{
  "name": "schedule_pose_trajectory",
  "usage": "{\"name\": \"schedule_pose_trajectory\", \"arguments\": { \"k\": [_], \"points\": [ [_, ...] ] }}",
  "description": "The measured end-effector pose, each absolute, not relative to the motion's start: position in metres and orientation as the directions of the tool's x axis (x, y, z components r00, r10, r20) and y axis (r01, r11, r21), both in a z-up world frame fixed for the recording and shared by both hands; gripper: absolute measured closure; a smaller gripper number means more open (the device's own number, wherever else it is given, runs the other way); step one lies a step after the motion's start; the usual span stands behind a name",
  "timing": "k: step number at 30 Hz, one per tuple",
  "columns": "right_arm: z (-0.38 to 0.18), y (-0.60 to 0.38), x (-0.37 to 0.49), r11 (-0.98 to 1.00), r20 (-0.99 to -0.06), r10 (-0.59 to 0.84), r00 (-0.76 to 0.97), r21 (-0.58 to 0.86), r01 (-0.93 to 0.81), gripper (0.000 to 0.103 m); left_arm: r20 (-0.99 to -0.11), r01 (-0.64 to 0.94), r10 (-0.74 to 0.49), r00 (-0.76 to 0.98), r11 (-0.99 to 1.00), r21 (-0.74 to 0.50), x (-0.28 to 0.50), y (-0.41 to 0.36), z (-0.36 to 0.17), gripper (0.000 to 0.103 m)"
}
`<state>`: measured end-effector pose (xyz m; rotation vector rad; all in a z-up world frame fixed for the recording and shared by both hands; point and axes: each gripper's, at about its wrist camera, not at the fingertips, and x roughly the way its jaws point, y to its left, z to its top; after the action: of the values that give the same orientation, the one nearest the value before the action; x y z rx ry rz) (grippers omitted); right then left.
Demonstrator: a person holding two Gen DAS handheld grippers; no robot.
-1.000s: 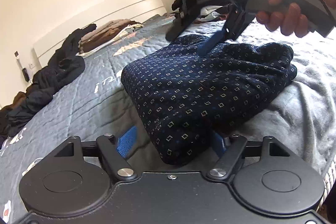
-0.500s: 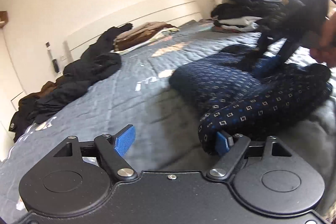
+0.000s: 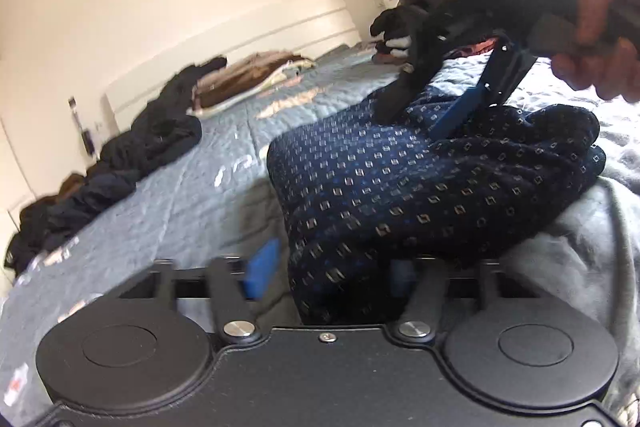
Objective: Fold clothes
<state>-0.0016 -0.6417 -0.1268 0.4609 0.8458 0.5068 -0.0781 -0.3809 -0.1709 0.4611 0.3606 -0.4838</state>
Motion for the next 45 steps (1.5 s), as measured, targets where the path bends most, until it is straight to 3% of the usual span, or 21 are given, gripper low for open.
{"name": "schedule_pose_trajectory", "arguments": {
  "k": [3, 6, 10, 13, 15, 17, 20, 21, 28, 34, 40, 45],
  "points": [
    [-0.135, -0.647, -0.001, 0.775, -0.576, 0.597, 0.559, 0.593, -0.218, 0.032, -0.413, 0.495, -0.353, 0.839, 0.810, 0.315, -0.085, -0.371, -0.166, 0.091],
    [-0.133, -0.654, 0.000, 0.766, -0.570, 0.602, 0.559, 0.610, -0.203, 0.034, -0.376, 0.468, -0.345, 0.860, 0.827, 0.310, -0.090, -0.364, -0.155, 0.091],
    [-0.129, -0.652, 0.000, 0.773, -0.583, 0.595, 0.553, 0.602, -0.198, 0.033, -0.431, 0.482, -0.307, 0.849, 0.784, 0.391, -0.090, -0.379, -0.174, 0.085],
    [-0.129, -0.649, 0.001, 0.781, -0.591, 0.591, 0.549, 0.591, -0.203, 0.033, -0.405, 0.467, -0.298, 0.864, 0.774, 0.428, -0.088, -0.391, -0.181, 0.074],
    [-0.131, -0.649, 0.001, 0.781, -0.593, 0.591, 0.547, 0.589, -0.206, 0.033, -0.378, 0.443, -0.284, 0.881, 0.776, 0.450, -0.085, -0.398, -0.182, 0.059],
    [-0.132, -0.650, 0.000, 0.779, -0.591, 0.594, 0.546, 0.591, -0.207, 0.033, -0.350, 0.401, -0.250, 0.903, 0.781, 0.478, -0.080, -0.404, -0.185, 0.055],
    [-0.132, -0.650, 0.000, 0.779, -0.591, 0.595, 0.545, 0.591, -0.210, 0.033, -0.327, 0.415, -0.283, 0.902, 0.779, 0.470, -0.083, -0.399, -0.186, 0.088],
    [-0.132, -0.650, 0.000, 0.778, -0.590, 0.596, 0.545, 0.593, -0.209, 0.033, -0.327, 0.421, -0.289, 0.900, 0.773, 0.475, -0.085, -0.399, -0.185, 0.090],
    [-0.102, -0.661, 0.002, 0.758, -0.541, 0.595, 0.594, 0.622, -0.193, 0.031, -0.351, 0.439, -0.293, 0.889, 0.764, 0.474, -0.087, -0.398, -0.182, 0.091],
    [-0.073, -0.643, 0.031, 0.623, -0.405, 0.716, 0.568, 0.738, -0.259, 0.026, -0.365, 0.450, -0.304, 0.880, 0.779, 0.436, -0.083, -0.402, -0.182, 0.090],
    [-0.093, -0.604, 0.089, 0.527, -0.369, 0.804, 0.466, 0.806, -0.270, 0.025, -0.372, 0.463, -0.318, 0.872, 0.781, 0.419, -0.082, -0.399, -0.183, 0.090],
    [-0.132, -0.598, 0.136, 0.348, -0.257, 0.881, 0.397, 0.921, -0.175, 0.025, -0.382, 0.477, -0.328, 0.864, 0.775, 0.415, -0.079, -0.395, -0.186, 0.090]
  ]
}}
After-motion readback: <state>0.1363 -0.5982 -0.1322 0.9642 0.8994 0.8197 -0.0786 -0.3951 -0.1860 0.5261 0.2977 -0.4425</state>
